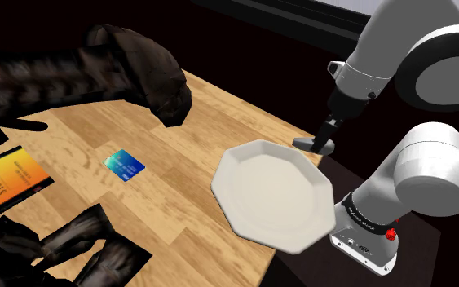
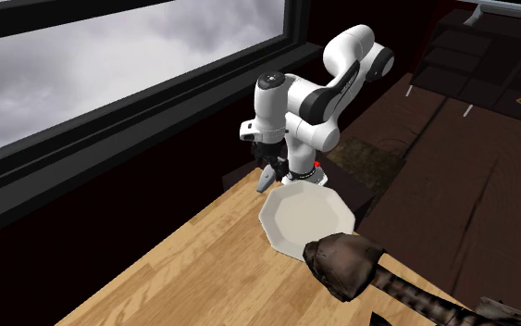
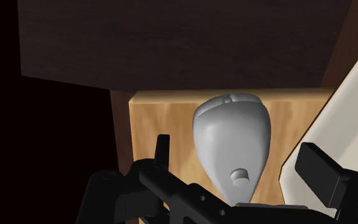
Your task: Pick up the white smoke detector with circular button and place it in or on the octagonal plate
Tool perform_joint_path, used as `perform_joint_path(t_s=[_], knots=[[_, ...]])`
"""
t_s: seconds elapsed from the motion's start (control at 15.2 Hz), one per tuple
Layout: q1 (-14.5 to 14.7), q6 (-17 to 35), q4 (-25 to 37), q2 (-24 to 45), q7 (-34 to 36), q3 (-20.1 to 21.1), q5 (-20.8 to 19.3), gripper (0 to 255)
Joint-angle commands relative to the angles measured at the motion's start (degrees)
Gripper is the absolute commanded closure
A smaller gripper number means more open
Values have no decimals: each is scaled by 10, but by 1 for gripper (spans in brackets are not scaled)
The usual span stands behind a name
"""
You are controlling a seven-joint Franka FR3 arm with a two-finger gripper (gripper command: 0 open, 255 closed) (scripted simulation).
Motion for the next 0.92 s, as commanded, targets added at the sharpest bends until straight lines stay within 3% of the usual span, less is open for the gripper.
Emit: perform_joint_path(t_s=[0.0, 0.33, 0.4, 0.86], knots=[[0, 4, -3, 1, 0, 0, 0, 0], [0, 4, -3, 1, 0, 0, 0, 0], [0, 4, -3, 1, 0, 0, 0, 255], [0, 4, -3, 1, 0, 0, 0, 255]])
